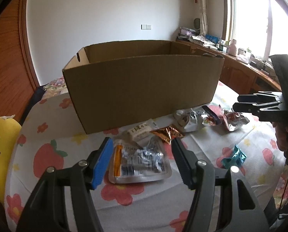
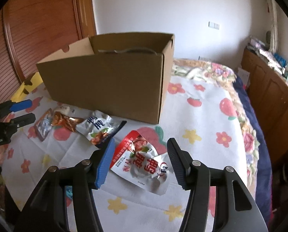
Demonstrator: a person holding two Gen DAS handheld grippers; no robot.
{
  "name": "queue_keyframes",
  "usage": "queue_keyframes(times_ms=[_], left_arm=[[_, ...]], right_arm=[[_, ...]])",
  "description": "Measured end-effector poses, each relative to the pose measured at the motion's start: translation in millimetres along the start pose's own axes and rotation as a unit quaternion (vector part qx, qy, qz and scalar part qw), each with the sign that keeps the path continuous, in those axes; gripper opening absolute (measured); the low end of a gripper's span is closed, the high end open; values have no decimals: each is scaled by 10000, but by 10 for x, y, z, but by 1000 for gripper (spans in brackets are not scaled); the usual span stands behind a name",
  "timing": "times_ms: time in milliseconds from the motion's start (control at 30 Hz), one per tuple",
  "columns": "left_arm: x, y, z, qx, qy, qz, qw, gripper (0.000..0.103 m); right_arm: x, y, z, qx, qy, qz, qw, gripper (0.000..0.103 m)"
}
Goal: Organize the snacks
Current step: 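Lower the left gripper to the clear tray packet while the right gripper approaches the white-and-red pouch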
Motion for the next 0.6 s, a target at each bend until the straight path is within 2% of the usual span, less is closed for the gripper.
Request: queue_keyframes(times_ms=[400, 600], left_arm=[[15, 35, -32, -58, 2, 88, 9999, 63], [9, 49, -32, -64, -23, 142, 9999, 63]], right_arm=[[361, 5, -46, -83, 554, 201, 9982, 57], [336, 44, -142, -154, 730, 376, 9965, 57]])
Point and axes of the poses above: each gripper's, at about its wrist camera, not at the fingertips, and x roughly the way its jaws point, y to its left, z to its top, the point moved 8 cm from there along x, roughly the way its jaws point, and after that the axes turned 14 degrees about -z, right-handed, at the moved point
